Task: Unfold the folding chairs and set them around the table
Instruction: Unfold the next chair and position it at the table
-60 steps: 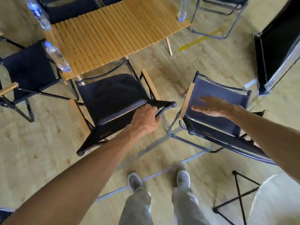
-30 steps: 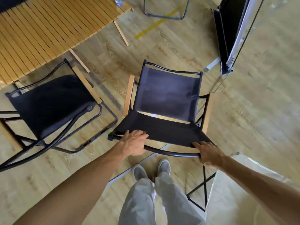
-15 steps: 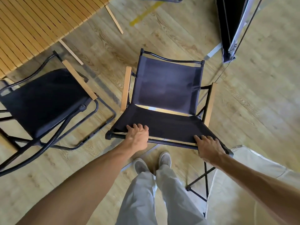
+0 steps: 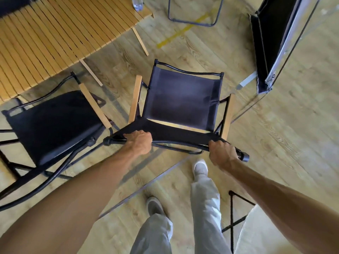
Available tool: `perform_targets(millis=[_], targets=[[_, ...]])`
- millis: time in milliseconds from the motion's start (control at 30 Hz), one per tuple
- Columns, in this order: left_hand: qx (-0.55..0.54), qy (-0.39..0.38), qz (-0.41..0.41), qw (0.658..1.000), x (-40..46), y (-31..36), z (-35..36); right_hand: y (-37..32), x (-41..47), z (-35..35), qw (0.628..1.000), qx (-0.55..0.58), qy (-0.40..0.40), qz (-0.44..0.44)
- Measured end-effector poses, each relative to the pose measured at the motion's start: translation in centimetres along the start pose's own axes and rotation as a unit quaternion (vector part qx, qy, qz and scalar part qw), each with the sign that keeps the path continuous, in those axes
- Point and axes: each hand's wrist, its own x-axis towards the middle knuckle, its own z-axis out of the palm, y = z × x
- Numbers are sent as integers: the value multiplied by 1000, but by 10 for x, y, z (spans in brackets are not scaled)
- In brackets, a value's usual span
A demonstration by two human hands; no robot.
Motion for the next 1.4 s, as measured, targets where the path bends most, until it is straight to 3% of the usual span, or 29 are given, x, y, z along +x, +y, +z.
perform_targets(millis=[433,667,933,1267,1400], targets=[[-142,24,-107,984,66,3,-111,48,192,-171,977,-114,76,-160],[-243,10,-163,956,97,26,-111,48,269,-193,962,-152,96,-207],[-292,13,-222,930,107,24,-103,29,297,-193,955,-161,69,-238],[-313,-14,-222,923,99,43,-105,46,290,-187,952,-199,40,-228],[-307,19,-217,926,103,39,-111,40,294,-197,952,-203,43,-225]])
